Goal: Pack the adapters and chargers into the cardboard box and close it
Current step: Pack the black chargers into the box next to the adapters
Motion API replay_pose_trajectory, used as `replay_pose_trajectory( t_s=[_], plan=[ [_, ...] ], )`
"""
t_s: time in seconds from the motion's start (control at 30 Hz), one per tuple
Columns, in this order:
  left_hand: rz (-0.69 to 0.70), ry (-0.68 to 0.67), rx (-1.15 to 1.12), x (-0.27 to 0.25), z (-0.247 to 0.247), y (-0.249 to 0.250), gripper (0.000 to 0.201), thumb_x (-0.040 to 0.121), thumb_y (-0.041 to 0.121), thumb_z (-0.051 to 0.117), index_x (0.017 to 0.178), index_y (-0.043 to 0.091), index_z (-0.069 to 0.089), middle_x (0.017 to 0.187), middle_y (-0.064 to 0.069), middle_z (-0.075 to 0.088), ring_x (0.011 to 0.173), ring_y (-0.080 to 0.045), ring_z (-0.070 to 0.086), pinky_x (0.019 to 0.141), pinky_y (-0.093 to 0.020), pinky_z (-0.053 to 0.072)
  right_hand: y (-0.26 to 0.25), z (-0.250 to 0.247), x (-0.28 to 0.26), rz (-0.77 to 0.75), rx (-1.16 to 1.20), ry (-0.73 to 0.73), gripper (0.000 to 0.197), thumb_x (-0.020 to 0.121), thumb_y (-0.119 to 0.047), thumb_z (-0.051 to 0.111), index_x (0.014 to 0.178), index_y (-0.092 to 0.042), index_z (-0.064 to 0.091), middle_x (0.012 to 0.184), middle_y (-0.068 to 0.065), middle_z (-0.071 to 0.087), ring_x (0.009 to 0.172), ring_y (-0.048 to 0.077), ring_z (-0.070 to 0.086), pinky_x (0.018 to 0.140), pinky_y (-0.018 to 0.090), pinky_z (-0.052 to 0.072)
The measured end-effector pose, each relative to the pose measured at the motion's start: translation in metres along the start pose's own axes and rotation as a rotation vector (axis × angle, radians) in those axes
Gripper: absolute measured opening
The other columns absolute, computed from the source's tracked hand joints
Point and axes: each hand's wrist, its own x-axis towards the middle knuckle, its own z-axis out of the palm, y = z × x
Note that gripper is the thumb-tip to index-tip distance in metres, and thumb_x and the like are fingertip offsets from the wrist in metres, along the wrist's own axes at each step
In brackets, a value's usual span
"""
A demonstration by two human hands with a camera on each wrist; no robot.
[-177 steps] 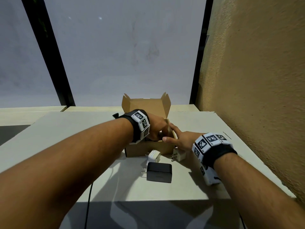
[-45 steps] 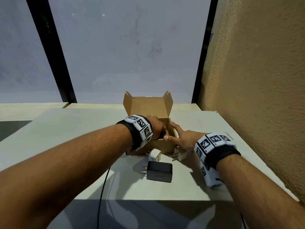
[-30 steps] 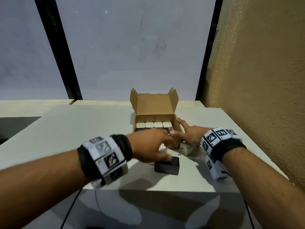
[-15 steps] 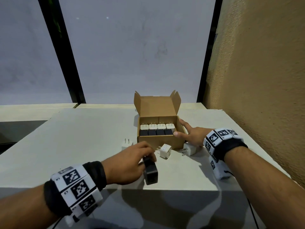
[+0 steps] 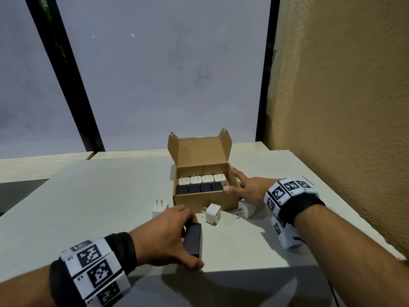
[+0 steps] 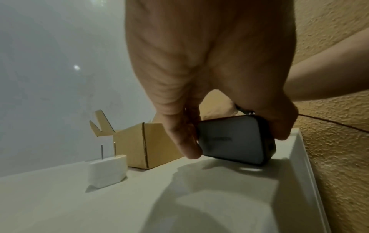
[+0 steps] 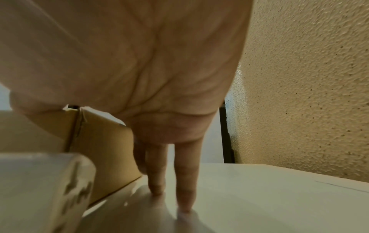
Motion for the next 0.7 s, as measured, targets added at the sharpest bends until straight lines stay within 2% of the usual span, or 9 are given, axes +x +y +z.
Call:
replay_pose_trajectory(
  t_s=[0.07, 0.17, 0.23, 0.33, 0.43, 0.5, 0.6, 0.7],
  plan=[
    [0.032, 0.049, -0.04, 0.003, -0.01, 0.003, 0.068, 0.058, 0.062, 0.079, 0.109, 0.029, 0.049, 0.109, 0.012, 0.051, 0.096, -0.009, 0.054, 0.077, -0.018, 0.055, 0.001, -0.001, 0.0, -0.009, 0.001, 0.011, 0.083, 0.087, -0.072, 0.026, 0.151, -0.034, -0.01, 0.151, 0.012, 0.038, 0.136, 0.031, 0.04, 0.113, 0.042, 0.026],
    [0.075, 0.219, -0.15, 0.015, -0.031, 0.013, 0.066, 0.054, 0.052, 0.085, 0.104, 0.026, 0.052, 0.102, 0.013, 0.057, 0.088, -0.007, 0.059, 0.071, -0.014, 0.054, 0.0, -0.001, -0.001, -0.061, 0.013, 0.048, 0.085, 0.088, -0.069, 0.033, 0.153, -0.03, -0.006, 0.161, 0.004, 0.013, 0.146, 0.025, 0.02, 0.117, 0.042, 0.017],
    [0.081, 0.329, -0.2, 0.03, -0.045, 0.021, 0.067, 0.051, 0.05, 0.088, 0.102, 0.023, 0.054, 0.098, 0.011, 0.059, 0.084, -0.006, 0.061, 0.067, -0.015, 0.054, 0.001, 0.002, 0.004, -0.083, 0.011, 0.072, 0.086, 0.086, -0.07, 0.034, 0.153, -0.03, -0.003, 0.161, 0.004, 0.009, 0.147, 0.026, 0.019, 0.118, 0.045, 0.018],
    [0.061, 0.386, -0.224, 0.065, -0.06, 0.032, 0.067, 0.053, 0.048, 0.087, 0.104, 0.019, 0.055, 0.098, 0.006, 0.062, 0.088, -0.01, 0.061, 0.071, -0.023, 0.056, 0.002, 0.003, 0.008, -0.084, -0.035, 0.082, 0.084, 0.088, -0.068, 0.035, 0.153, -0.029, -0.002, 0.161, 0.005, 0.009, 0.146, 0.029, 0.022, 0.117, 0.047, 0.022],
    [0.006, 0.401, -0.193, 0.103, -0.066, 0.034, 0.066, 0.054, 0.049, 0.087, 0.104, 0.018, 0.058, 0.1, 0.002, 0.064, 0.09, -0.014, 0.061, 0.074, -0.027, 0.058, 0.002, -0.001, 0.005, -0.104, -0.057, 0.089, 0.077, 0.092, -0.059, 0.039, 0.153, -0.028, 0.002, 0.161, 0.004, 0.012, 0.144, 0.029, 0.027, 0.116, 0.044, 0.026],
    [-0.049, 0.422, -0.157, 0.123, -0.064, 0.029, 0.069, 0.051, 0.051, 0.088, 0.103, 0.017, 0.06, 0.099, 0.002, 0.064, 0.091, -0.015, 0.061, 0.079, -0.034, 0.058, 0.001, -0.004, 0.004, -0.109, -0.043, 0.071, 0.08, 0.089, -0.063, 0.041, 0.152, -0.03, 0.007, 0.16, 0.005, 0.017, 0.141, 0.031, 0.033, 0.113, 0.044, 0.03],
    [-0.126, 0.395, -0.151, 0.14, -0.056, 0.023, 0.069, 0.051, 0.05, 0.089, 0.105, 0.019, 0.059, 0.099, 0.002, 0.064, 0.09, -0.016, 0.061, 0.079, -0.034, 0.057, -0.001, -0.009, 0.003, -0.124, -0.035, 0.053, 0.086, 0.083, -0.07, 0.043, 0.152, -0.028, 0.013, 0.155, 0.006, 0.031, 0.136, 0.029, 0.04, 0.111, 0.042, 0.033],
    [-0.148, 0.359, -0.135, 0.148, -0.047, 0.024, 0.069, 0.052, 0.055, 0.086, 0.104, 0.019, 0.06, 0.096, 0.002, 0.066, 0.088, -0.016, 0.062, 0.078, -0.033, 0.058, 0.0, -0.011, 0.002, -0.165, -0.011, 0.048, 0.082, 0.085, -0.067, 0.046, 0.15, -0.026, 0.018, 0.148, 0.007, 0.042, 0.131, 0.028, 0.045, 0.109, 0.04, 0.036]
  ],
)
